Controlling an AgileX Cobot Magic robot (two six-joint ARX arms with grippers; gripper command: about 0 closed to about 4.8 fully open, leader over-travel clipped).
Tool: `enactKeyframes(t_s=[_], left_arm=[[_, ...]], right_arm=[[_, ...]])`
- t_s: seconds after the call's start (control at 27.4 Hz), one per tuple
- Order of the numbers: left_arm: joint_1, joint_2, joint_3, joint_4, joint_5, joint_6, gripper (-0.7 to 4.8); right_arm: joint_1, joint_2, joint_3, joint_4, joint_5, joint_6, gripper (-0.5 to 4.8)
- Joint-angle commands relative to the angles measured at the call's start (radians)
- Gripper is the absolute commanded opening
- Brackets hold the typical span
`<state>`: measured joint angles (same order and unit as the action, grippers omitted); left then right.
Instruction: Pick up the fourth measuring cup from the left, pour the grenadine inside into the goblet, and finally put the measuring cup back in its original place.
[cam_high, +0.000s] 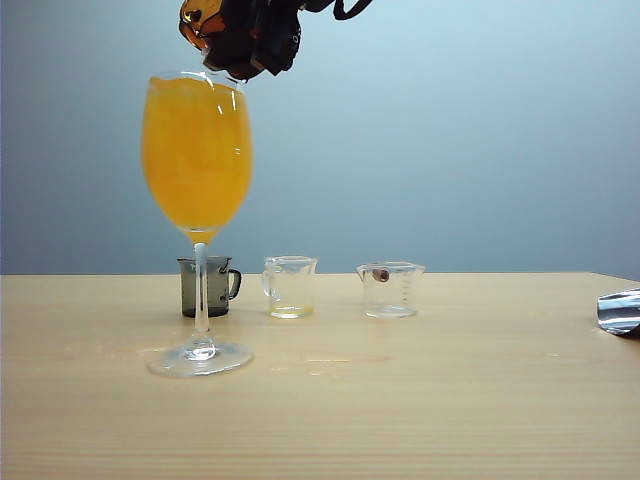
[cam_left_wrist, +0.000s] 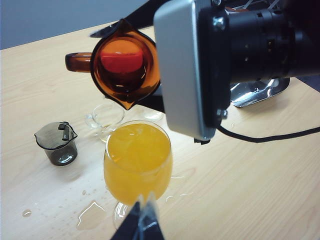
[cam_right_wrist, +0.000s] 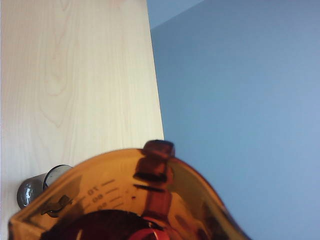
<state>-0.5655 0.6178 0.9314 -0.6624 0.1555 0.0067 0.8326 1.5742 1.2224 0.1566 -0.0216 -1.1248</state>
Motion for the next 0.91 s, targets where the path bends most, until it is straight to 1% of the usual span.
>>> enactKeyframes(t_s=[0.04,0.22,0.36,0.47,0.91], left_arm=[[0.001,-0.002,0.003,0.013,0.002,0.001,-0.05],[0.001,-0.002,0.003,0.013,0.002,0.001,-0.05],[0.001,-0.002,0.003,0.013,0.002,0.001,-0.05],[0.000,-0.002,0.003,0.013,0.002,0.001,-0.05],[0.001,-0.002,0.003,0.013,0.002,0.001,-0.05]], right_arm=[[0.013,-0.005,0.006,0.027,0.001,-0.010,0.39],[0.023,-0.003,0.005,0.021,0.002,-0.057,0.39],[0.023,-0.003,0.003,0.015,0.005,-0.064,0.39],[0.023,-0.003,0.003,0.002,0.007,-0.100,0.39],[0.023,-0.003,0.003,0.001,0.023,-0.115,0.39]])
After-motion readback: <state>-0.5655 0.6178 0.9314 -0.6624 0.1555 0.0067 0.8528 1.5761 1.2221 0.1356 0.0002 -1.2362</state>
